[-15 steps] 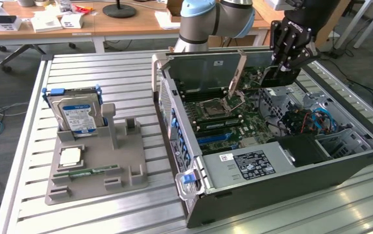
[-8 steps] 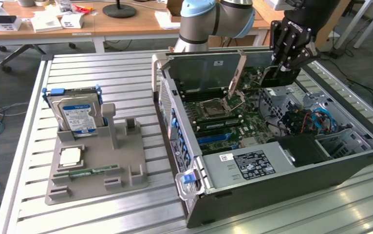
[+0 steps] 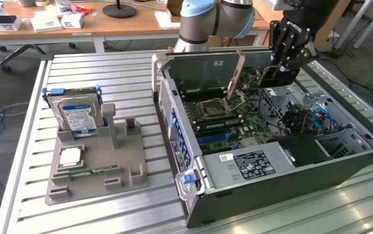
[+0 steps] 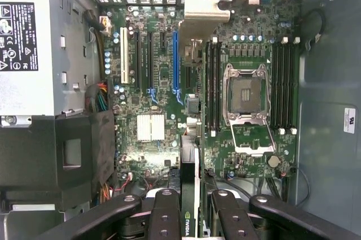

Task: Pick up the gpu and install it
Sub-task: 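Insert the gpu into the slot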

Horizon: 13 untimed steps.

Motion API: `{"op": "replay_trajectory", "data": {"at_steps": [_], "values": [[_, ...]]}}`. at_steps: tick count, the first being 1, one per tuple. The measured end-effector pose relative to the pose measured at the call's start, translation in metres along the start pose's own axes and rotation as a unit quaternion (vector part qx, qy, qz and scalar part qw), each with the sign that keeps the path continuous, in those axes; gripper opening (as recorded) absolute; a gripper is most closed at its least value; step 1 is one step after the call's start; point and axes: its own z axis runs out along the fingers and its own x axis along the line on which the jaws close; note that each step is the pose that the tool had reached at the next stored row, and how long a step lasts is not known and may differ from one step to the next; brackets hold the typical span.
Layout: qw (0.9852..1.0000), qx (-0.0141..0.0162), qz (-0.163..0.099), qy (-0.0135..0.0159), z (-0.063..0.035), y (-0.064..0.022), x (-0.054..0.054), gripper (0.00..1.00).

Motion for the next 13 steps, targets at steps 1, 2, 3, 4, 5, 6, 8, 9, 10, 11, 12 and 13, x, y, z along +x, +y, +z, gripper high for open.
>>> {"op": "replay_trajectory", "data": {"at_steps": [1,2,3,4,5,6,8,9,10,11,12,13], "values": [[1.0000,0.0002,0.000,0.0000,0.0000,0.0010,0.0000,0.26],[1.0000,0.0004,0.000,0.0000,0.0000,0.0020,0.0001,0.26],[1.0000,0.0006,0.000,0.0000,0.0000,0.0028,0.0001,0.26],[1.0000,0.0007,0.000,0.0000,0.0000,0.0035,0.0001,0.26],[1.0000,0.0007,0.000,0.0000,0.0000,0.0038,0.0001,0.26],[1.0000,0.0007,0.000,0.0000,0.0001,0.0038,0.0001,0.26],[1.0000,0.0007,0.000,0.0000,0.0001,0.0038,0.0001,0.26],[1.0000,0.0007,0.000,0.0000,0.0000,0.0038,0.0001,0.26],[1.0000,0.0007,0.000,0.0000,0.0000,0.0038,0.0001,0.26],[1.0000,0.0007,0.000,0.0000,0.0000,0.0038,0.0001,0.26],[1.0000,0.0007,0.000,-0.0001,0.0001,0.0039,0.0001,0.26],[1.0000,0.0008,0.000,-0.0001,0.0003,0.0042,0.0001,0.26]]}}
